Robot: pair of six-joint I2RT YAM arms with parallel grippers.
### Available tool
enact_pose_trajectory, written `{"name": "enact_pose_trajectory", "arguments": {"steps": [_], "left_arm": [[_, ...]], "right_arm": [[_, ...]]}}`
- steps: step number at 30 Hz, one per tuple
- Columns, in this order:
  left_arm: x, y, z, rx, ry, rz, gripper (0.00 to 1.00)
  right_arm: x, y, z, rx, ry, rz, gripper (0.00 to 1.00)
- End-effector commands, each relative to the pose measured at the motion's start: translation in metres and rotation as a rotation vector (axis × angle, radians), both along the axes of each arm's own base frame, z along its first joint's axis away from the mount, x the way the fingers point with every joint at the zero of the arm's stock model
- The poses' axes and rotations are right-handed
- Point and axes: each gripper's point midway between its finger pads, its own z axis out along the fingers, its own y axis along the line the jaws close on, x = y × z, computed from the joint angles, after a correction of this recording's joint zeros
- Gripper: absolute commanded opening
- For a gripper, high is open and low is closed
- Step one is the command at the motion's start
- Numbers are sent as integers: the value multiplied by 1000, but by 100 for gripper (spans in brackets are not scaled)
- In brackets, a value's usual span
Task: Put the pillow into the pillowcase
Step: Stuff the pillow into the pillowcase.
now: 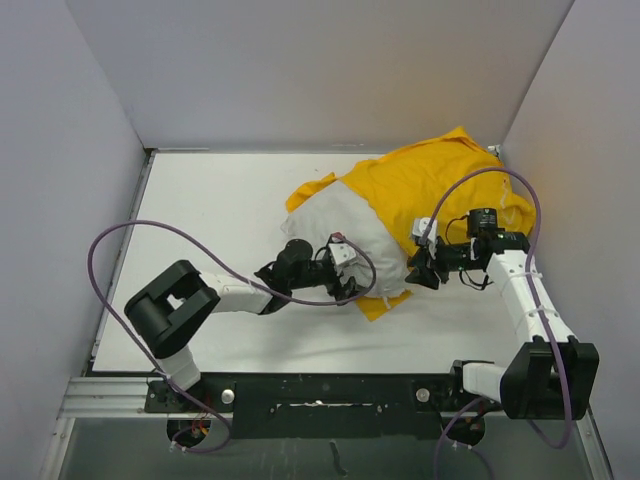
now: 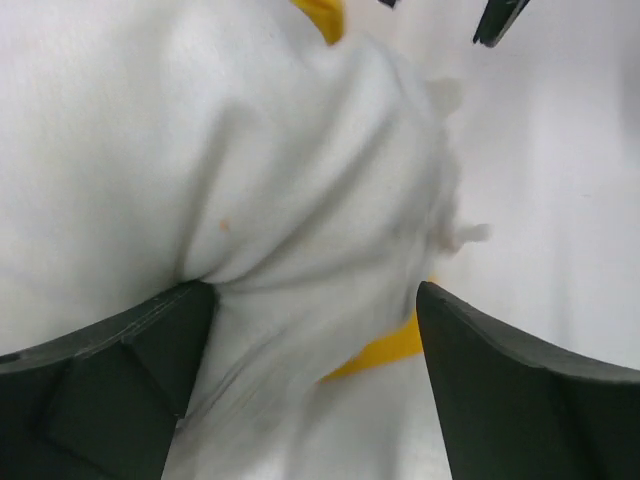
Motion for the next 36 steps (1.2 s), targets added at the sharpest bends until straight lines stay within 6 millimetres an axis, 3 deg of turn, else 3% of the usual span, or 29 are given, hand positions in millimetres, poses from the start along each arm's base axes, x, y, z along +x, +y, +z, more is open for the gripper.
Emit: {"name": "enact_pose_trajectory", "arguments": {"steps": [1, 3, 7, 11, 16, 20, 23, 28, 31, 33, 36], "left_arm": [[-22, 25, 58, -240, 175, 38, 90], [-29, 46, 71, -283, 281, 76, 98], [-38, 81, 76, -252, 459, 136, 98], [-26, 116, 74, -296, 582, 261, 98], [9, 146, 61, -465, 840, 405, 85], [34, 140, 49, -524, 916, 441, 84], [50, 135, 42, -545, 929, 465, 85], [70, 123, 31, -545, 930, 462, 86], [79, 113, 26, -549, 934, 448, 85], [86, 107, 24, -548, 933, 431, 83], [93, 94, 27, -549, 907, 392, 77]], "right_arm": [[-28, 8, 18, 29, -21, 105, 49], [-30, 10, 38, 44, -69, 110, 58], [-18, 13, 84, 60, -160, 97, 72], [34, 23, 114, 28, -152, -70, 74], [104, 53, 116, -127, -169, -273, 74], [149, 56, 99, -177, -102, -373, 76], [169, 55, 86, -206, -82, -421, 76], [184, 53, 70, -241, -67, -447, 60], [180, 60, 64, -232, -40, -412, 35], [168, 75, 67, -184, -9, -328, 18], [139, 106, 78, -68, 53, -164, 6]]}}
